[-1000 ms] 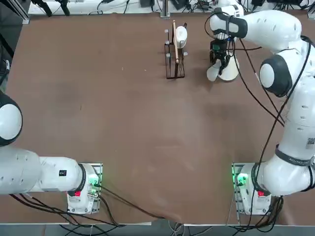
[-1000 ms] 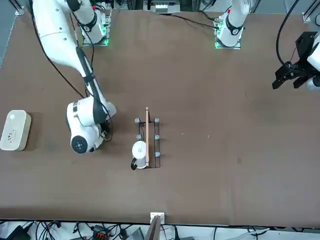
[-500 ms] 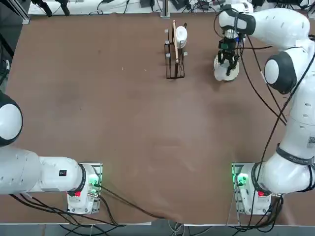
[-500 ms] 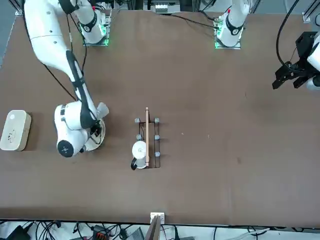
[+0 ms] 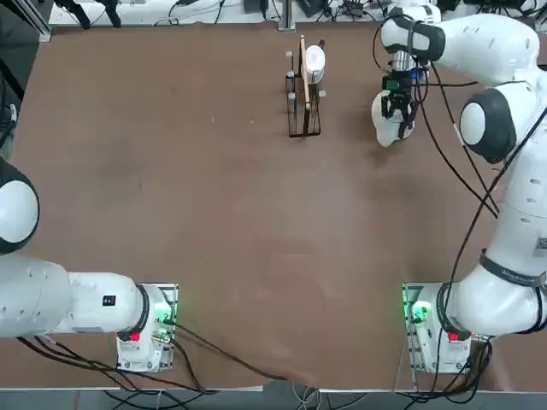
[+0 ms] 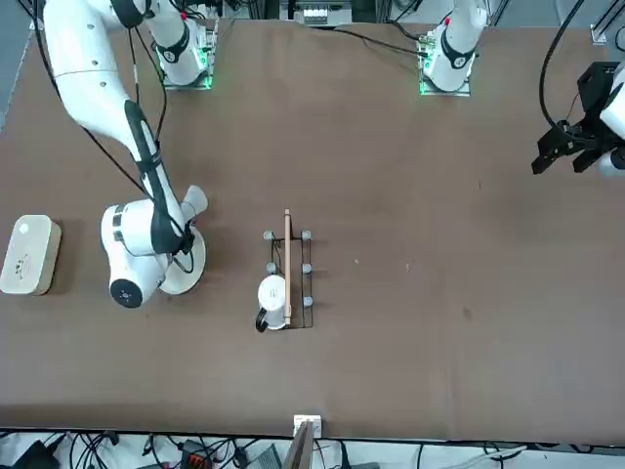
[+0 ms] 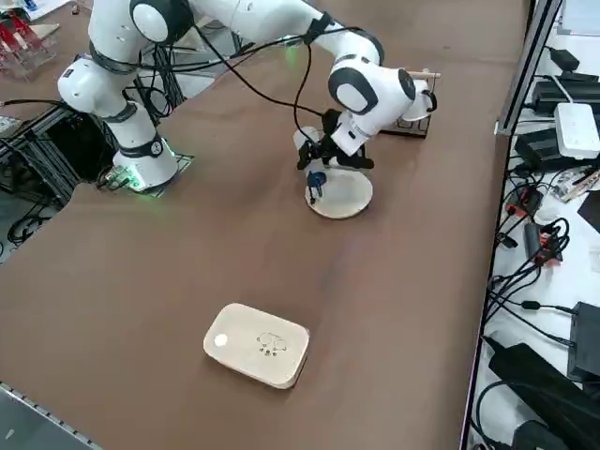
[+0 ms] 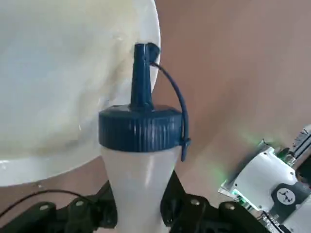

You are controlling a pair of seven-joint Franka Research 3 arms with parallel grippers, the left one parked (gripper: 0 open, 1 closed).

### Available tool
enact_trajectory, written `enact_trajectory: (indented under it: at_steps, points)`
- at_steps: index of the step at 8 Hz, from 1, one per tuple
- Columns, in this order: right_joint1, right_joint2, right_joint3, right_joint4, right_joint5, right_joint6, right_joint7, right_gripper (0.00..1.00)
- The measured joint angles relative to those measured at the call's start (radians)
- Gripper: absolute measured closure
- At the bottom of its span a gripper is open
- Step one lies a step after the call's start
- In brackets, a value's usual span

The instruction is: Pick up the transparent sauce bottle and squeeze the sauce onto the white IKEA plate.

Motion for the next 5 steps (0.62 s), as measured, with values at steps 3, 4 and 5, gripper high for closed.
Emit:
enact_trajectory:
  at_steps: [3,4,5]
  points:
    - [0.044,0.000,0.003,-0.017,0.001,-0.020,0.000,0.63]
    - [0.060,0.000,0.003,-0.018,0.008,-0.020,0.001,0.63]
    - [0.073,0.000,0.004,-0.018,0.023,-0.015,0.001,0.63]
